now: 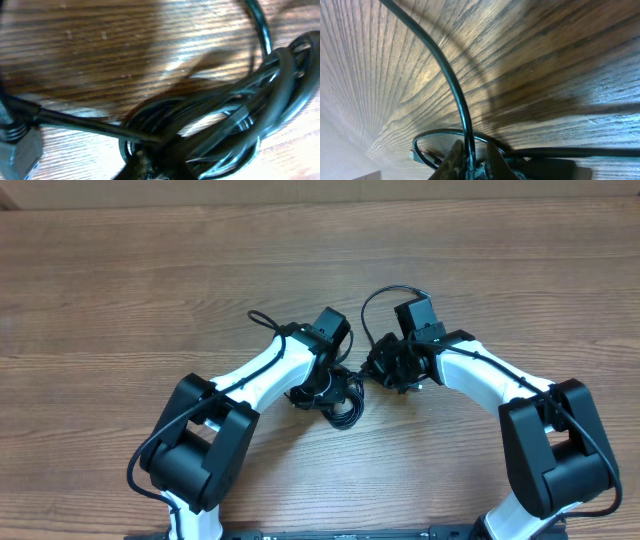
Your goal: Untangle cables
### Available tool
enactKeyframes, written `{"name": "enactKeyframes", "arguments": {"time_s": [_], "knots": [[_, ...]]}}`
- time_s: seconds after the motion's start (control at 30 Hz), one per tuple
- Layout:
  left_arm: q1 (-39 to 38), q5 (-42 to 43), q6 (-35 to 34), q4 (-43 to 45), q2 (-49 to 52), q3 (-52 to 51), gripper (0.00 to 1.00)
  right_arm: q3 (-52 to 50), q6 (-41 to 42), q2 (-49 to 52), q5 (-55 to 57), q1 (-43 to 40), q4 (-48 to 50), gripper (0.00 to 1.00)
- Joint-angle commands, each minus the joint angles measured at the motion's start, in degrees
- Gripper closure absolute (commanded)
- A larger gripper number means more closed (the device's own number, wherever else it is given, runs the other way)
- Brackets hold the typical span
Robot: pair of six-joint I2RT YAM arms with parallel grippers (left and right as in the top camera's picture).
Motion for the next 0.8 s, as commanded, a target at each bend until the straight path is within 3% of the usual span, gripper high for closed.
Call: {"name": "enactKeyframes", "arguments": {"time_s": [0.0,0.17,0.27,0.4,0.53,0.67,0.77], "knots": [[0.52,-3.32,1.25,-0.17,-0.31,0.07,0.96,-0.09,-0.46,-0.04,-0.04,-0.26,0.24,0.88],[2.47,-3.54,9.66,-0.98,-0.48,0.09,0.96,-0.07,-2.89,-0.04,-0.04,-0.26,-0.22,0.73],[4.02,-3.50,16.00,0.33,-0.85,0.11,0.96,-0.07,-3.06,-0.04,-2.93,-0.37,-0.39,0.72],[5.57,-3.17,26.62,3.69,-0.98,0.09,0.96,-0.07,-2.99,-0.04,-26.40,-4.11,6.95,0.73],[5.57,5.81,35.15,4.76,-0.98,0.07,0.96,-0.07,-2.78,-0.04,-20.59,-4.17,6.78,0.73],[5.64,9.03,40.04,4.04,-0.98,0.07,0.96,-0.07,-2.80,-0.04,-3.43,-3.69,3.21,0.72],[5.66,9.79,41.42,3.17,-0.98,0.02,0.96,-0.07,-2.73,-0.04,-1.46,-3.69,4.39,0.70]]}}
